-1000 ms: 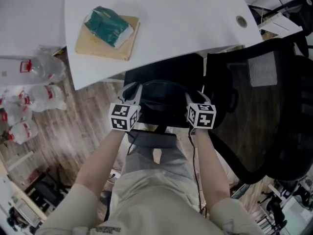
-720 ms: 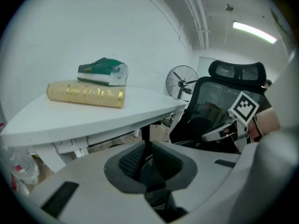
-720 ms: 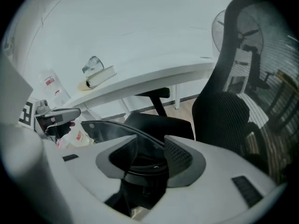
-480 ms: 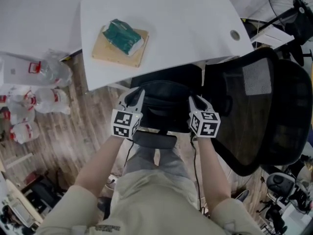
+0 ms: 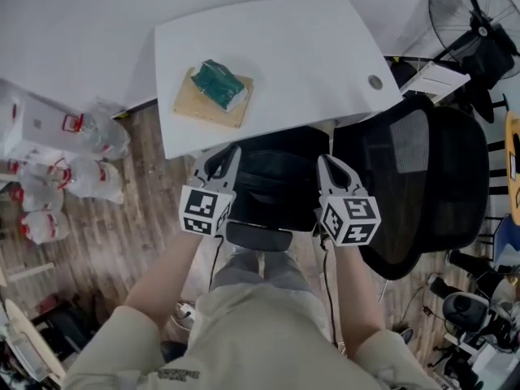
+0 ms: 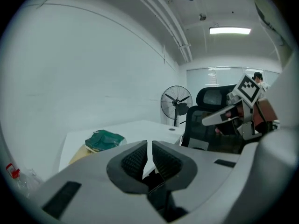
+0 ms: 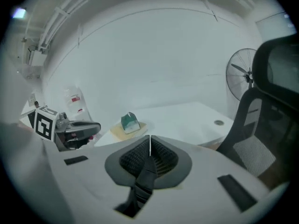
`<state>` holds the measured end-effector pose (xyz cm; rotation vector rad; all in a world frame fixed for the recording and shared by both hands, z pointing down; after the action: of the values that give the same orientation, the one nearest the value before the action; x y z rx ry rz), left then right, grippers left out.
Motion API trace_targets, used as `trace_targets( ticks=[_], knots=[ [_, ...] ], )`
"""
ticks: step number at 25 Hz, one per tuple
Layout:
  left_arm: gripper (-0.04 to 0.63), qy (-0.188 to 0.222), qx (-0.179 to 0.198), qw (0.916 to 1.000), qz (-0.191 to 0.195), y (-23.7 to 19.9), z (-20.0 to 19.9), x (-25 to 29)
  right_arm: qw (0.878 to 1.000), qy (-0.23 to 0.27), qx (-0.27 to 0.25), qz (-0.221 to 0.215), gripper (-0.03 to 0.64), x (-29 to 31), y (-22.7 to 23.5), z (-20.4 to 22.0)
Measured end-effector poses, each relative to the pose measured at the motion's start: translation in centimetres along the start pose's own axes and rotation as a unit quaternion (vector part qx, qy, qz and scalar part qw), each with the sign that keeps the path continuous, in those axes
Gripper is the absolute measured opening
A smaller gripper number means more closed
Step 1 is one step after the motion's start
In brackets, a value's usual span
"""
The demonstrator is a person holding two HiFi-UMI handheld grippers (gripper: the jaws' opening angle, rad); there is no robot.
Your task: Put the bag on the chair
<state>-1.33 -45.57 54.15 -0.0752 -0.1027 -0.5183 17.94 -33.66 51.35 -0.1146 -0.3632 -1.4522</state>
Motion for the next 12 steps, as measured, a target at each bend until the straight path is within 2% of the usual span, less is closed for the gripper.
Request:
trace_targets(
  ticks=[5,12],
  knots=[
    [0.041,0.038,0.006,0.9991,0.017,1.1,-5.8,-1.1,0.998,0.057,-0.021,-0.033,0.025,-2.7,-2.6,-6.4],
    [0.041,0.075,0.031,0.9966,0.015,2.4,-12.9,-3.3,0.991,0.111,-0.050,-0.064,0.023,-6.5,-5.1,-12.5]
  ],
)
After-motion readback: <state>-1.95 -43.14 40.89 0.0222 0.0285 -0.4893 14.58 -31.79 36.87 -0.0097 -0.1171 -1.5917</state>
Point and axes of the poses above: the fingertips, and each gripper's own axes: x forward along the fingers, y to its right, z out of its underside, the point moved 4 cm from there along -x, backward along the fingers, and after that the axes turned 11 degrees about y, right-handed, at the moved point
